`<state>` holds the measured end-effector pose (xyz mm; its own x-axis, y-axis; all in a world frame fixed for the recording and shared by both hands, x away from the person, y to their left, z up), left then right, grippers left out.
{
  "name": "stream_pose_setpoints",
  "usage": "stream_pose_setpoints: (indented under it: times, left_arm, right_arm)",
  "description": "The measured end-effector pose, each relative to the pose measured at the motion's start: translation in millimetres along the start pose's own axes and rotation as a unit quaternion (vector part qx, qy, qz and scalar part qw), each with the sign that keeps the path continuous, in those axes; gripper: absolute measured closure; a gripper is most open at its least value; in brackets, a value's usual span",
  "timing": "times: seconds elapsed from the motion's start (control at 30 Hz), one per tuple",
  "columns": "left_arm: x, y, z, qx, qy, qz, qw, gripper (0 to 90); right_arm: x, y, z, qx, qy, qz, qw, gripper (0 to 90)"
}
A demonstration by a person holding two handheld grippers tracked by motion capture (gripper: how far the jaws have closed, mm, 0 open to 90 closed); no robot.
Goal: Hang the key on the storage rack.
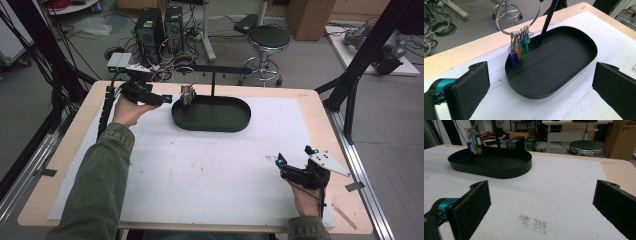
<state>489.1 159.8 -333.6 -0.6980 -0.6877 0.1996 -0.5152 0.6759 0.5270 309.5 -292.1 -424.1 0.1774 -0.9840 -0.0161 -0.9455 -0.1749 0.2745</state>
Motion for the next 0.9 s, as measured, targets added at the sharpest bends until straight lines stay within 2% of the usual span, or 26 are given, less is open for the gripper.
stream_pose_setpoints:
  times: [0.13, 0.47, 0.53, 0.77, 0.9]
  left_arm:
    - [3.0, 8.5, 3.8, 0.011, 0.000, -0.006, 0.9999, 1.6]
    - [9.3, 20.2, 14.2, 0.014, -0.013, -0.007, 0.9998, 1.6]
    - [7.6, 21.4, 21.5, 0.006, -0.017, -0.015, 0.9997, 1.6]
    - [3.7, 25.8, 39.1, 0.005, -0.011, -0.022, 0.9997, 1.6]
    - [0.4, 31.9, 50.3, 0.005, -0.011, -0.035, 0.9993, 1.6]
  right_arm:
    - [-0.3, 0.3, 0.2, -0.001, 0.000, 0.001, 1.0000, 0.5]
    - [-1.6, -0.4, 0.7, -0.004, 0.003, 0.000, 1.0000, 0.5]
    - [-1.9, -0.4, 0.9, -0.005, 0.002, -0.001, 1.0000, 0.5]
    - [-2.2, -0.8, 1.1, -0.005, 0.004, -0.002, 1.0000, 0.5]
    - [-2.5, -1.0, 1.3, -0.005, 0.004, -0.003, 1.0000, 0.5]
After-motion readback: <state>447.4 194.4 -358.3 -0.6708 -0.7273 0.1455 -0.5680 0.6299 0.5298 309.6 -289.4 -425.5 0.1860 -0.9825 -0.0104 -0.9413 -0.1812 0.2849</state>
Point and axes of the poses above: each handheld gripper's, and its own axes: y roughly backward along the jaws, z roughly out of its underside, x roughly to its right, the point moved 5 cm from there along -y, roughly forward along the jaws, and after that the axes turned 7 degrees about z, right-handed, at the moved point
